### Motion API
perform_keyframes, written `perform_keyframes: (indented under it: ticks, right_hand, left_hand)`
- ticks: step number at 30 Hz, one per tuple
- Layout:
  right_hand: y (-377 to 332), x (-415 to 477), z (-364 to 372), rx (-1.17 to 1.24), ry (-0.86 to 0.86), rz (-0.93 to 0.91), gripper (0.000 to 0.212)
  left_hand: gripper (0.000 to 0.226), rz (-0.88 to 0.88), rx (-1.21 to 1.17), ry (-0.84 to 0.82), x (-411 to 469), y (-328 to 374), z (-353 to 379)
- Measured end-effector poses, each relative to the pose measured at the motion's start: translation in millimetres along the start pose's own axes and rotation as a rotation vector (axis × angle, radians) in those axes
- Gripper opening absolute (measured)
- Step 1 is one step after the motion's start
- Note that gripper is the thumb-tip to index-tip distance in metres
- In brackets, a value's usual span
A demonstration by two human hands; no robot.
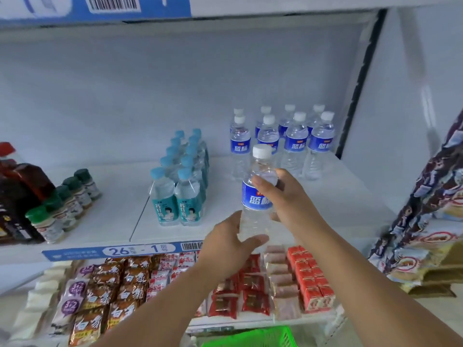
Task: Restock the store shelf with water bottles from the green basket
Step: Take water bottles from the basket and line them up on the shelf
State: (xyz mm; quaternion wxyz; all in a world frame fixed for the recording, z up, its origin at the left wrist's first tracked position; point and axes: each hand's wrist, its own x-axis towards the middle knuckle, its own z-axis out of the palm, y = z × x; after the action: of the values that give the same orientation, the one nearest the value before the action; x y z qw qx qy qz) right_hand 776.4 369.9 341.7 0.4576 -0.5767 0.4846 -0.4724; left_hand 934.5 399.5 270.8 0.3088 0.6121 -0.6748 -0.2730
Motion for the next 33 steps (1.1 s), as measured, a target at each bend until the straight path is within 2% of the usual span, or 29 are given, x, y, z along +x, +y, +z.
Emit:
perform_keyframes:
  ticks: [6, 10, 15, 20, 33]
  right_hand:
    - [1.4, 66.4, -9.2, 0.039, -0.156, 0.008, 0.039]
    - [16.8, 97.5, -9.8, 0.029, -0.23, 0.115, 0.038]
    - [19.2, 135.3, -5.3, 0.03, -0.219, 0.142, 0.048]
    - [26.7, 162.7, -0.5, 0.04, -0.217, 0.206, 0.072]
    - [35.9, 181.2, 2.9, -0.007, -0.194, 0.155, 0.067]
  left_hand:
    - [0.065, -0.088, 0.089, 0.109, 63.0, 5.6, 13.5]
    - [0.058, -0.156, 0.074, 0.103, 90.1, -9.7, 22.3]
    - [0.059, -0.186, -0.011, 0.102, 134.4, -16.7, 24.3]
    - [0.061, -0.212, -0.046, 0.103, 164.7, -31.7, 28.5]
    - [0.061, -0.198, -0.039, 0.077, 190.5, -43.3, 27.8]
